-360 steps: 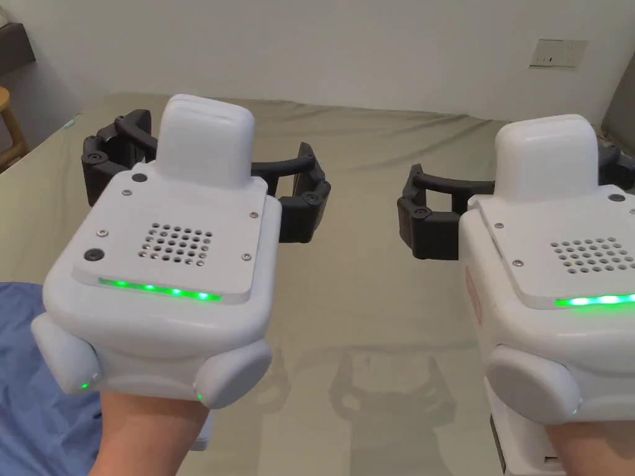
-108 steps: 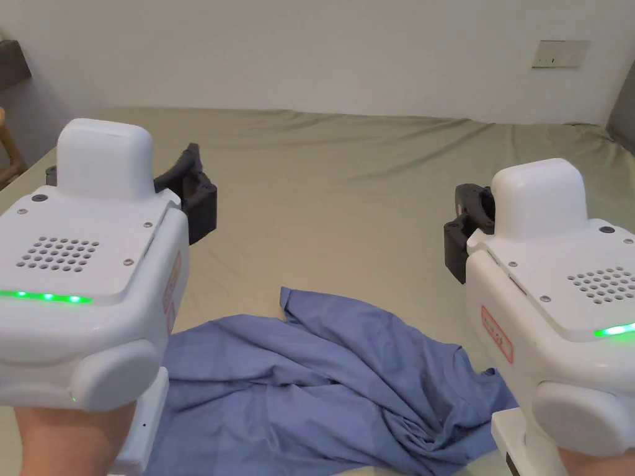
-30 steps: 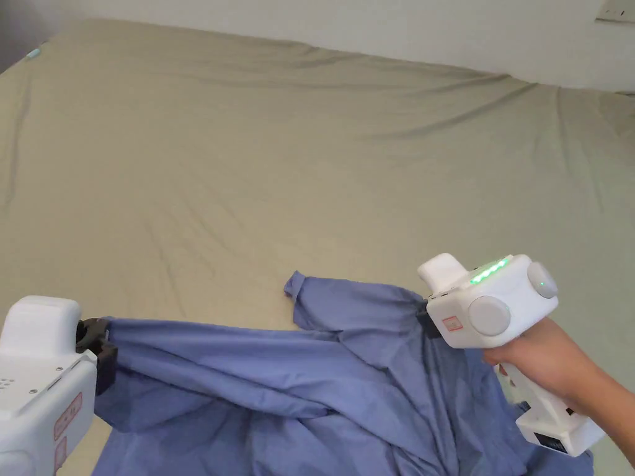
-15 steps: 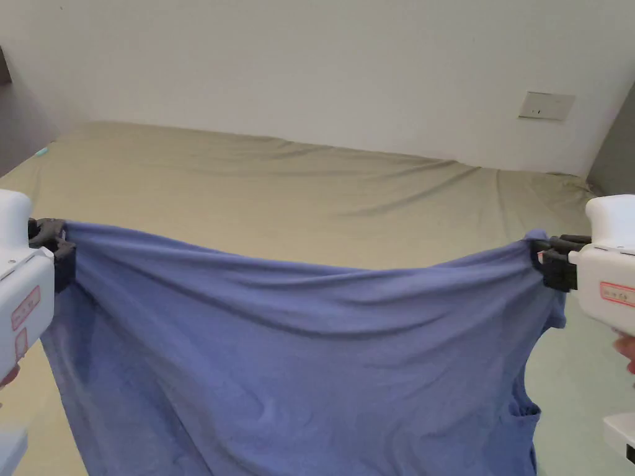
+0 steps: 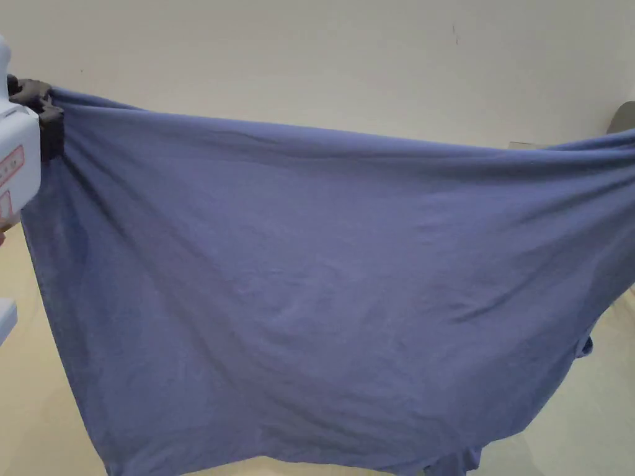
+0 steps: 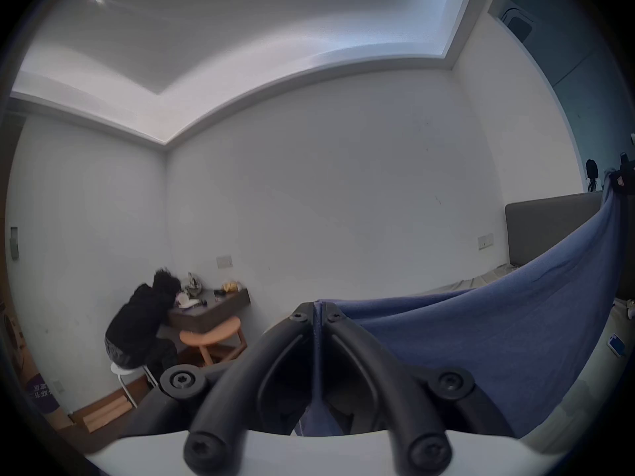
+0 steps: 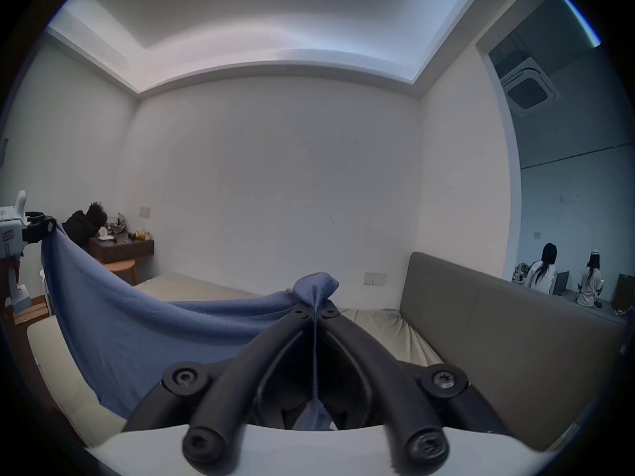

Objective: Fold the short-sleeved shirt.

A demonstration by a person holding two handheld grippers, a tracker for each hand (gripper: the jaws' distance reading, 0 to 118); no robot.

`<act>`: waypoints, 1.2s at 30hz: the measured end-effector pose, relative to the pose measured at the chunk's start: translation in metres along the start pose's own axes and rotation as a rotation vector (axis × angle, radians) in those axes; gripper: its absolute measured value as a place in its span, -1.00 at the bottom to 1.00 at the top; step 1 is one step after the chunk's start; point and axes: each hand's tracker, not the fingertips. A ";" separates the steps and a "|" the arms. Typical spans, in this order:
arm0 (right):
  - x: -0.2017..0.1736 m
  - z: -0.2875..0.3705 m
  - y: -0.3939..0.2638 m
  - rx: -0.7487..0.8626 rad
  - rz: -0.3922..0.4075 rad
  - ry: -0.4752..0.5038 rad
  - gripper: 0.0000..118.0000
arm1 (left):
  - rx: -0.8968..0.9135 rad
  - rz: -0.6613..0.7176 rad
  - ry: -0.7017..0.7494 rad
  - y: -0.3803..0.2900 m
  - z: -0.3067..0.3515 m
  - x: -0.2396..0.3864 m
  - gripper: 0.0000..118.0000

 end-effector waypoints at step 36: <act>0.010 -0.237 0.056 0.021 0.055 -0.069 -0.99 | -0.072 -0.034 0.035 0.075 -0.242 0.031 -1.00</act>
